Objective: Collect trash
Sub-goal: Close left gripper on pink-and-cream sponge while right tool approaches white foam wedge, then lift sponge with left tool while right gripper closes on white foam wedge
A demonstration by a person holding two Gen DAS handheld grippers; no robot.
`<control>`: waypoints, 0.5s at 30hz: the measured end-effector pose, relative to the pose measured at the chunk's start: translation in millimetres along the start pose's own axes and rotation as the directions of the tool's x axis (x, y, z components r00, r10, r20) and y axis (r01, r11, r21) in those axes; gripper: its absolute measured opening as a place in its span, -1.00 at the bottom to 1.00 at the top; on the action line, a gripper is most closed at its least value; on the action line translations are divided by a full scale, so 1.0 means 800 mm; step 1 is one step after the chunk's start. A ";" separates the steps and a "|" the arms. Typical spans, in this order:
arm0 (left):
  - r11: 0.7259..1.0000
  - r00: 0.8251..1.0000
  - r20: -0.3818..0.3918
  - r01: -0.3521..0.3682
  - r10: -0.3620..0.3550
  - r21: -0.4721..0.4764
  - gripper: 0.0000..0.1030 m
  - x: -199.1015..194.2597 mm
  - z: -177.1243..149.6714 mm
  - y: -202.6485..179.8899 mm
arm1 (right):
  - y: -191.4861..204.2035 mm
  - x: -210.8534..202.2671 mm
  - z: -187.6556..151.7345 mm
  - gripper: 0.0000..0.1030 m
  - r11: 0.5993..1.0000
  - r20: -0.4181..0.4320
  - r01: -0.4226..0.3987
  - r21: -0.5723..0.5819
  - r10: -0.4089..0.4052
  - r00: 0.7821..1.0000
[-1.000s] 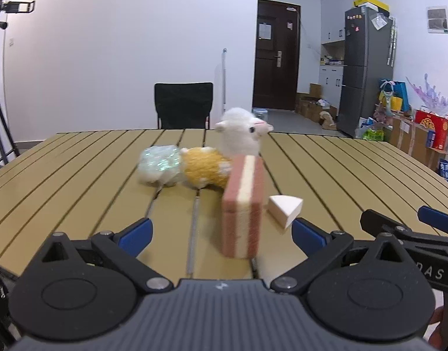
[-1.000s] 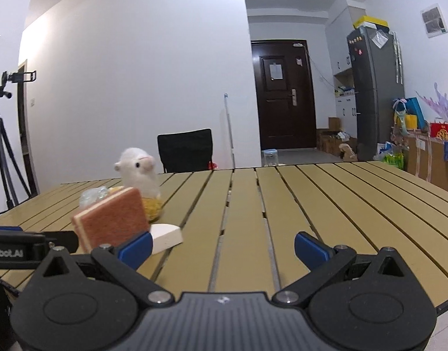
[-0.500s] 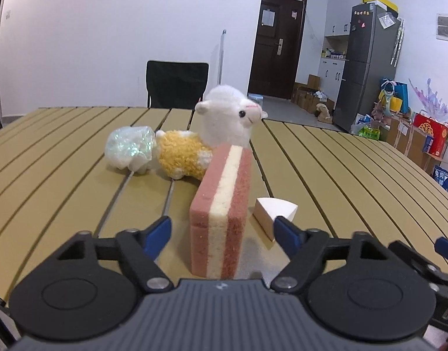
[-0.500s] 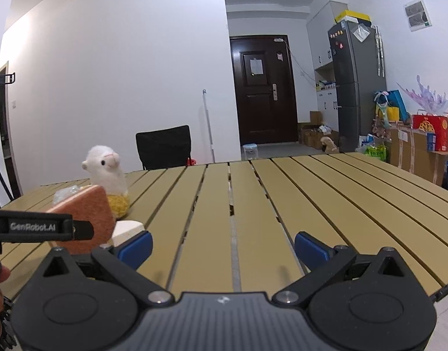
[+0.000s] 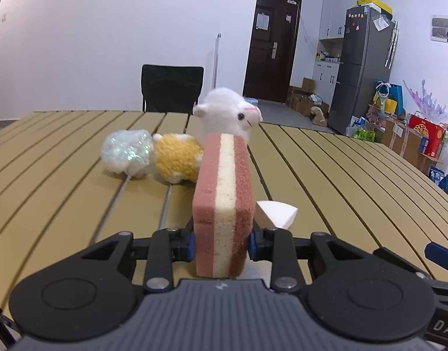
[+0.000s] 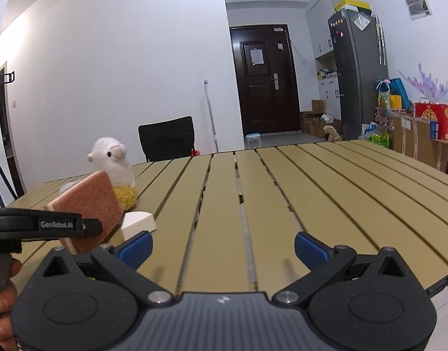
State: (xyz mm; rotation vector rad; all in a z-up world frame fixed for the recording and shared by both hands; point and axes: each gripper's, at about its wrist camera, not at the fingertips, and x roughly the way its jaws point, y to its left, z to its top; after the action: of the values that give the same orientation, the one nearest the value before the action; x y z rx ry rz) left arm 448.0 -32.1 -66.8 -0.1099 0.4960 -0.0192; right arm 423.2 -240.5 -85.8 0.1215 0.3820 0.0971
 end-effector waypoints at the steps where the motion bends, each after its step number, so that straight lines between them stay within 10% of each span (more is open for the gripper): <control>1: 1.000 1.000 0.004 -0.002 0.002 -0.002 -0.40 -0.002 0.001 0.003 | 0.005 0.001 0.001 1.00 1.000 0.000 0.004 -0.004 -0.004 1.000; 15: 0.998 0.997 0.060 -0.051 0.052 -0.032 -0.40 -0.043 0.015 0.049 | 0.068 0.009 0.012 1.00 0.998 -0.001 0.036 -0.053 -0.036 0.999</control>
State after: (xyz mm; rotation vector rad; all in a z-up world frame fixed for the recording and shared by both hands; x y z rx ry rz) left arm 423.0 9.4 -44.0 -0.1275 0.4379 0.0422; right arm 430.0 -187.2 -72.0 0.0626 0.3832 0.0717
